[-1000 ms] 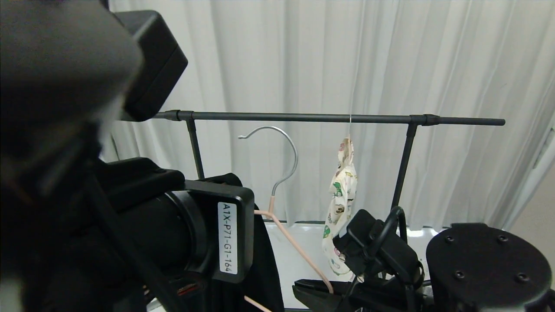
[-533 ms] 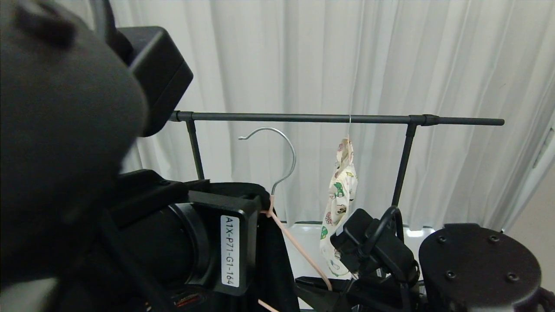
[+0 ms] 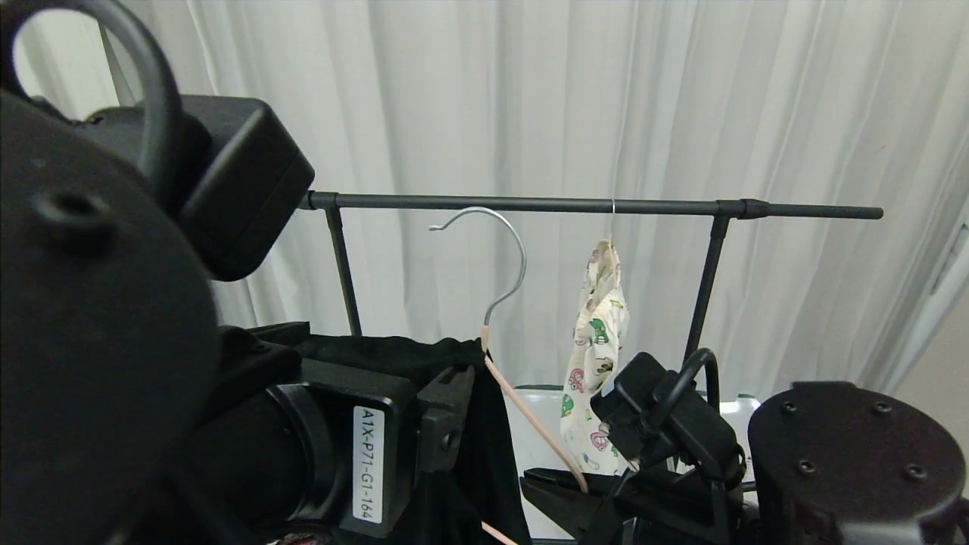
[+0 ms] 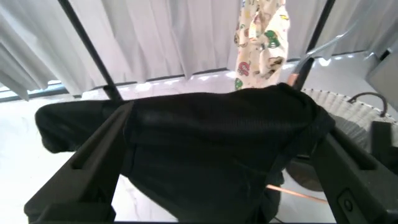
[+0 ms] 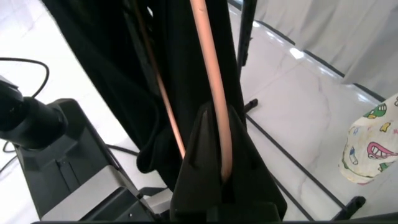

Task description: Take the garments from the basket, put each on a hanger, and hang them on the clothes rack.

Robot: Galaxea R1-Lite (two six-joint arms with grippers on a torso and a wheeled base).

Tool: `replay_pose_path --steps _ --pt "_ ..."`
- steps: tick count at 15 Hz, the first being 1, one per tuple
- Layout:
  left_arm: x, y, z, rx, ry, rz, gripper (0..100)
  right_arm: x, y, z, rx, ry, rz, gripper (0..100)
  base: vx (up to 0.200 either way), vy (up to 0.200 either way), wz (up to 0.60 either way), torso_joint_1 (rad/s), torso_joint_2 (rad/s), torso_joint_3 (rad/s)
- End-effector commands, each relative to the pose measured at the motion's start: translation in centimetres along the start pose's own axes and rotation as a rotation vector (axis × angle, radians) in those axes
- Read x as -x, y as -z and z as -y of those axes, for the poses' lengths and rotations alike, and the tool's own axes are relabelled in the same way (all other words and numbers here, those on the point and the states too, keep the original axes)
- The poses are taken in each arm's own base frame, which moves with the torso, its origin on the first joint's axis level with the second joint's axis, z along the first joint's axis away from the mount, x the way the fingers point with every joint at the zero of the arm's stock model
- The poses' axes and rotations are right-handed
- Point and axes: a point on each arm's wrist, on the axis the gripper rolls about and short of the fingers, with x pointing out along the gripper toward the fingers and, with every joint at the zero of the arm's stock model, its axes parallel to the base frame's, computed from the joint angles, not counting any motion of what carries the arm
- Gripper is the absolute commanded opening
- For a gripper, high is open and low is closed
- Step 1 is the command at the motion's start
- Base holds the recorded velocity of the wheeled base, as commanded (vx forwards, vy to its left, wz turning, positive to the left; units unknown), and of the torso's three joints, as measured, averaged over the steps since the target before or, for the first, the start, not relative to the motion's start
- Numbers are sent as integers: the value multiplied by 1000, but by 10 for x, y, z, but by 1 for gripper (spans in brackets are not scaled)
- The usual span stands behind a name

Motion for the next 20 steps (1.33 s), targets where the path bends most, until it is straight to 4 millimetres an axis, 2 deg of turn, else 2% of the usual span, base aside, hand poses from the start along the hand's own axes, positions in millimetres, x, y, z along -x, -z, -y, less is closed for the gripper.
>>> replay_pose_path --steps 1,5,9,12,14,17,19,20 --pt "1 3 -4 -4 -4 -3 100 1 -2 0 -2 2 8 0 0 0 0 0 0 0" --pt "0 17 -5 -52 -5 -26 100 0 -8 4 -15 22 65 0 0 0 0 0 0 0" --pt "9 35 3 -127 52 -41 100 0 -12 9 -25 60 91 0 0 0 0 0 0 0" --pt "15 49 -5 -168 73 -48 100 6 -17 20 -39 127 136 0 0 0 0 0 0 0" --pt "20 58 -20 -177 78 -48 100 14 -16 25 -36 142 138 0 0 0 0 0 0 0" --pt "29 69 -78 -263 28 -20 100 43 5 35 -5 154 107 0 0 0 0 0 0 0" --pt "37 73 -96 -298 74 -11 100 54 17 36 33 145 86 0 0 0 0 0 0 0" --pt "43 76 -105 -335 161 -11 100 62 25 33 80 110 66 0 0 0 0 0 0 0"
